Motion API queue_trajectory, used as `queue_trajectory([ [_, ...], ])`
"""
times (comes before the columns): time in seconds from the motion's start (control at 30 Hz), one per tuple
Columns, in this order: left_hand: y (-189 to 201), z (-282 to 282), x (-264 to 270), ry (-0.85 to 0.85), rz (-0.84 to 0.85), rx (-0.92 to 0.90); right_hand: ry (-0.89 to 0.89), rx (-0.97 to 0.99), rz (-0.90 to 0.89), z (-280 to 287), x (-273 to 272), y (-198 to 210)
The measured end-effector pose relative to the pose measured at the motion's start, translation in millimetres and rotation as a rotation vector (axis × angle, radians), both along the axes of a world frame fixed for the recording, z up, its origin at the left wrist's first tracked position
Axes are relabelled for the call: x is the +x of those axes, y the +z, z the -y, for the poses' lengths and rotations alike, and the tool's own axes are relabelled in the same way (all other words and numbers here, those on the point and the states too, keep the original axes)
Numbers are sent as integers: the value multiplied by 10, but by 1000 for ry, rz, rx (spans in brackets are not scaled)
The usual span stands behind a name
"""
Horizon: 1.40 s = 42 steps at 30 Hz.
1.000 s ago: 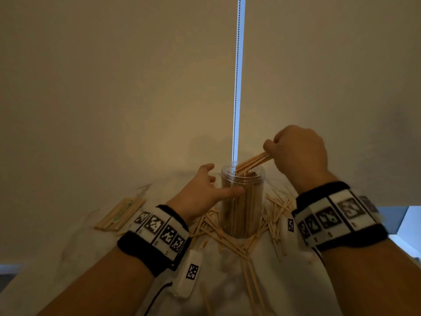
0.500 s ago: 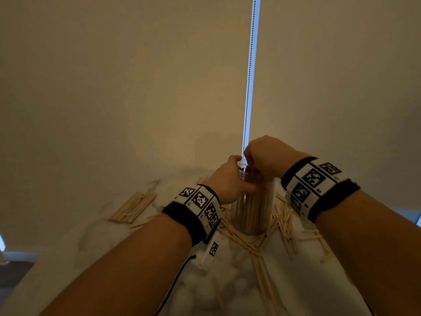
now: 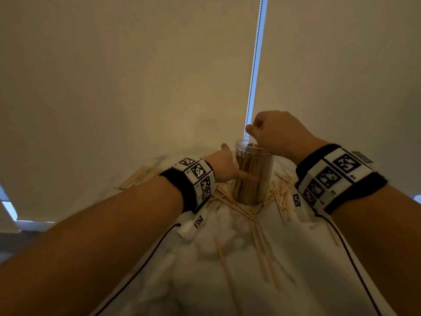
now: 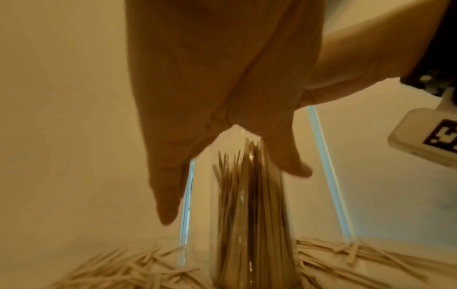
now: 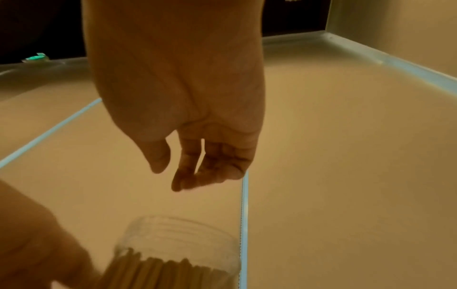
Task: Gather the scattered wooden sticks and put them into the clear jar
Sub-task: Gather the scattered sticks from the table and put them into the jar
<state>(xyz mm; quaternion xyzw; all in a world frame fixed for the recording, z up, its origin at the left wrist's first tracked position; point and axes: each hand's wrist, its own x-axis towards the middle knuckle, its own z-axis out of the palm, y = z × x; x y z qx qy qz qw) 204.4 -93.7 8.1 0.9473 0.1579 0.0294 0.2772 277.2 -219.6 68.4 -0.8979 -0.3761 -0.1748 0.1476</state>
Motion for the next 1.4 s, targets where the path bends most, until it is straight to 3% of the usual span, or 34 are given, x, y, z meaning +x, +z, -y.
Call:
queue_trajectory([
  [0.1, 74, 12, -373, 3, -177, 219, -5, 73, -34, 221, -310, -36],
  [0.2, -58, 102, -672, -37, -375, 154, 19, -205, -206, 322, -609, -251],
  [0.33, -247, 394, -1025, -107, -546, 201, -58, -552, -471, 415, -913, -581],
  [0.5, -276, 573, -1123, -179, -492, 453, -66, -795, -475, 489, -1162, -720],
  [0.63, -278, 577, -1184, -122, -518, 382, -61, -858, -452, 504, -1265, -718],
  [0.73, -349, 554, -1216, -134, -492, 497, -47, -940, -363, 556, -1366, -754],
  [0.93, -442, 498, -1258, -142, -489, 552, -28, -880, -386, 642, -1401, -820],
  [1.03, -413, 418, -1271, -143, -490, 476, -55, -781, -478, 657, -1372, -801],
  [1.17, -348, 233, -1267, -72, -401, 311, -45, -487, -610, 638, -1226, -748],
  [1.23, -367, 141, -1206, 37, -244, 36, 6, -293, -674, 579, -1218, -700],
  [1.33, -324, 122, -1117, 176, -16, -554, 101, 4, -767, 423, -1299, -640],
  [1.4, -266, 122, -1087, 146, 31, -665, 175, 67, -778, 270, -1383, -597],
])
